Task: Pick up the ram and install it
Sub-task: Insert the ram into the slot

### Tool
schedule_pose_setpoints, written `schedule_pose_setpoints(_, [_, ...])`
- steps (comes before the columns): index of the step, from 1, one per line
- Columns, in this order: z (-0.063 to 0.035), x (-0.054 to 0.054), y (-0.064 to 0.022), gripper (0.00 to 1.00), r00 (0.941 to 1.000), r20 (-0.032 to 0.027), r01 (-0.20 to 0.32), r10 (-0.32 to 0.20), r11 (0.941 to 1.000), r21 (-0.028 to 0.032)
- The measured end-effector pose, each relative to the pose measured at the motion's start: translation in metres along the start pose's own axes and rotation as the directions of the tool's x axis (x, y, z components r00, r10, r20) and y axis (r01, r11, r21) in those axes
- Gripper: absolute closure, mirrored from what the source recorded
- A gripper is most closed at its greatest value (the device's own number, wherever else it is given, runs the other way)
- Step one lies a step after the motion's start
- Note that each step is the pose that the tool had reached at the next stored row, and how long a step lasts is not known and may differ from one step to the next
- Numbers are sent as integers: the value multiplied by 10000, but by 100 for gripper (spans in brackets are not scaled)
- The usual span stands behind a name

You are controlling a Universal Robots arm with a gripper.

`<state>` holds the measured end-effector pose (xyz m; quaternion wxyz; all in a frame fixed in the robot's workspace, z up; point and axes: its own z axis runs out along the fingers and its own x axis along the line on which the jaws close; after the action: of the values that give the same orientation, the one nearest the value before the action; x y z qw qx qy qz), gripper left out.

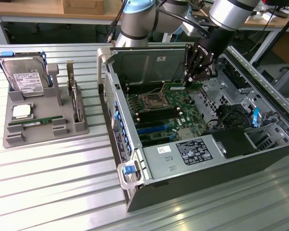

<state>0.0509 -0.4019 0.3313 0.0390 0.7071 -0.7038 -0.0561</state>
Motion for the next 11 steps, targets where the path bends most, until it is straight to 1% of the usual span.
schedule_pose_setpoints(6, [28, 1, -4, 88, 10000, 0, 0, 0, 10000, 0])
schedule_pose_setpoints(11, [79, 2, -11, 88, 10000, 0, 0, 0, 10000, 0])
